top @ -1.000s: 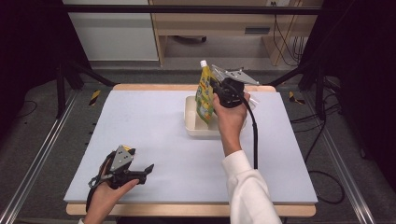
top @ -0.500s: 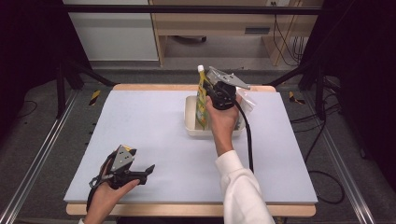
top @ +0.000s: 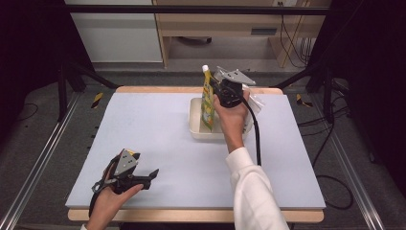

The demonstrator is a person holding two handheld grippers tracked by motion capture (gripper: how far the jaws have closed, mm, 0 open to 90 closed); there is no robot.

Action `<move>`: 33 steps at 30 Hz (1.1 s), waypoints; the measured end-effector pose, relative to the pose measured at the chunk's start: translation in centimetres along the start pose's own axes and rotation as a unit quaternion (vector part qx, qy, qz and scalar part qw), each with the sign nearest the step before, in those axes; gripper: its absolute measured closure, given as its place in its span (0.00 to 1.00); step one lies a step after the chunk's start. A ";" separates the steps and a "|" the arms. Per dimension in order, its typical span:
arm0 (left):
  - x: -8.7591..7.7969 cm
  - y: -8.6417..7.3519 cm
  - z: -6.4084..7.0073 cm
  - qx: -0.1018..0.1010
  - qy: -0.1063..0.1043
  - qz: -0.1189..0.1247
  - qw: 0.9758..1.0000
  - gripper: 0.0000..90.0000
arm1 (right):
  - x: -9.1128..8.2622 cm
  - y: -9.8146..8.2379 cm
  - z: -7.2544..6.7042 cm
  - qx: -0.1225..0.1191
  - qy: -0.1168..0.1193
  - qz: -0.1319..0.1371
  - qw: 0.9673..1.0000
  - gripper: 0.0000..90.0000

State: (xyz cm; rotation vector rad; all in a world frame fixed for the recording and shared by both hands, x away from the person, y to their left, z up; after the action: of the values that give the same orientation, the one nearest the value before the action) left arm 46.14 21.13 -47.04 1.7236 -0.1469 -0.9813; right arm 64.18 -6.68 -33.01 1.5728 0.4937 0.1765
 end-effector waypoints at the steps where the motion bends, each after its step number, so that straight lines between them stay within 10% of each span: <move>1: 0.0 0.0 0.0 0.000 0.000 0.000 1.000 0.12 | 0.0 0.0 0.0 -0.009 0.003 -0.002 1.000 1.00; 9: 0.0 0.0 0.2 0.007 0.001 -0.003 1.000 0.12 | 0.0 0.0 -0.3 -0.047 0.034 0.004 0.998 1.00; 19: 0.0 0.0 0.2 0.010 0.002 -0.004 1.000 0.12 | 0.2 -0.7 -0.4 -0.094 0.019 0.011 0.995 1.00; 33: 0.0 0.0 0.3 0.011 -0.001 -0.007 1.000 0.12 | 0.0 -0.2 -0.5 -0.060 0.002 -0.039 0.997 1.00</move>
State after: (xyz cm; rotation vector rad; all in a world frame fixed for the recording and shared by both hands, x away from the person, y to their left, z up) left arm 45.96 20.93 -47.12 1.7473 -0.1471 -0.9948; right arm 63.91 -6.20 -33.13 1.4345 0.5369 0.1471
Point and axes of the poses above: each handheld gripper's, and its own axes: x roughly forward along the jaws, y roughly out of its top, z roughly to its right, the point moved 5 cm from there along x, roughly forward along the jaws, and after that the axes turned 3 degrees about -y, right-handed, at the moved point
